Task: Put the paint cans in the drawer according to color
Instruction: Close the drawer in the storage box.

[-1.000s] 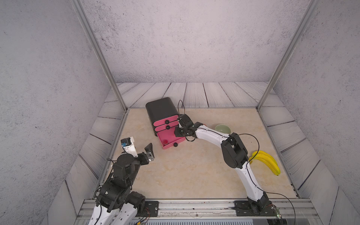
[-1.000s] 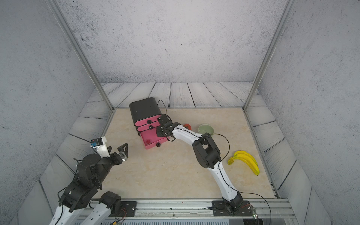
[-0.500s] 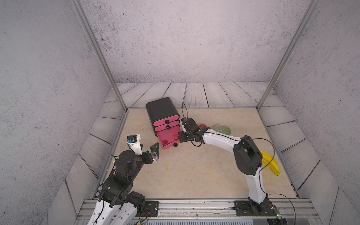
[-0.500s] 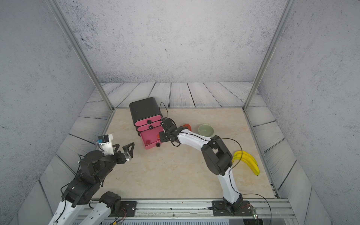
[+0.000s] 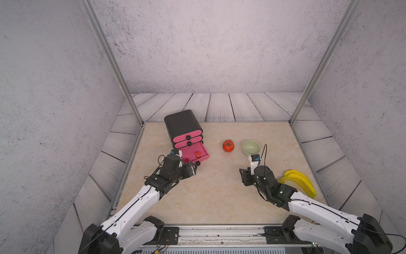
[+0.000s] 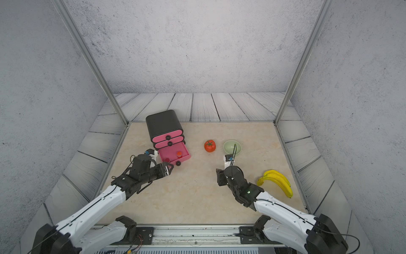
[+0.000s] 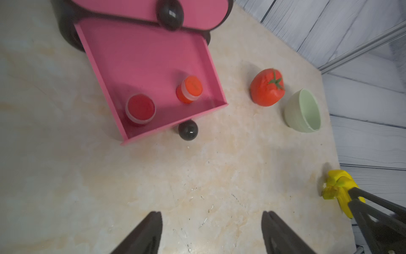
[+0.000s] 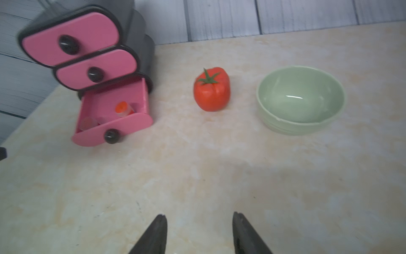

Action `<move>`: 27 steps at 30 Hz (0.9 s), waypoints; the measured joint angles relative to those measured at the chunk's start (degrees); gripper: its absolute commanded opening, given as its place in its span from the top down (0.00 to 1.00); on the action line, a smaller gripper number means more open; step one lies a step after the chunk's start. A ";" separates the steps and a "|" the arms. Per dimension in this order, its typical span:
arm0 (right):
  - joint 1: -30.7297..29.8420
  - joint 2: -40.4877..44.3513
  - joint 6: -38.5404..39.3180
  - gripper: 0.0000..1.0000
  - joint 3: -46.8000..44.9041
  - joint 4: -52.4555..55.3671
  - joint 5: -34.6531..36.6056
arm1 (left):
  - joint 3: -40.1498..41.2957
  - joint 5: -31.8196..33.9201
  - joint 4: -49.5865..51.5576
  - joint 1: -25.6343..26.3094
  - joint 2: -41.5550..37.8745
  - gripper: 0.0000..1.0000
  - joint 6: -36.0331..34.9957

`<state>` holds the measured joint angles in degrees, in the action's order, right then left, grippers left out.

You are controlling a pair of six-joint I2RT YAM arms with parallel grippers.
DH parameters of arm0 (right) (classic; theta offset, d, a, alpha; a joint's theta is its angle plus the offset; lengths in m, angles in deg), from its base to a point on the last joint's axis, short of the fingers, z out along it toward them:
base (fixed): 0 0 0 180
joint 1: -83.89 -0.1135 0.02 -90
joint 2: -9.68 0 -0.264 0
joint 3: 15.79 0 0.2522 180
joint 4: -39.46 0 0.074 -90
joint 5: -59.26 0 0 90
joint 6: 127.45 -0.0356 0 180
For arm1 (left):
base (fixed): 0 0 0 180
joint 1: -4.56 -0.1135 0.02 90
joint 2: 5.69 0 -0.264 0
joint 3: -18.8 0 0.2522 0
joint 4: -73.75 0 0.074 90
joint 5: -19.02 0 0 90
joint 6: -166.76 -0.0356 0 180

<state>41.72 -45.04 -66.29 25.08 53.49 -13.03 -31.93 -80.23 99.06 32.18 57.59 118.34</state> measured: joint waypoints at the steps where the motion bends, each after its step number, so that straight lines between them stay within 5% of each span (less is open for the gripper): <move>1: 0.50 0.81 -0.26 0.49 -0.22 0.24 0.68 | -1.09 0.90 0.07 1.16 3.21 0.27 0.02; 7: 2.29 4.57 -1.42 0.49 -0.22 0.15 2.58 | -12.20 10.10 4.76 7.52 18.51 0.42 -5.42; 14: 3.54 9.99 -1.22 0.51 -1.75 2.23 4.50 | -27.17 18.60 16.70 10.40 30.53 0.53 -20.06; 27: 6.88 12.72 -0.90 0.51 -2.38 5.38 6.34 | -40.11 19.34 32.20 14.01 43.74 0.43 -48.85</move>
<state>48.60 -32.32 -67.19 22.70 58.87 -6.69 -72.03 -60.89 131.26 46.19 101.33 69.49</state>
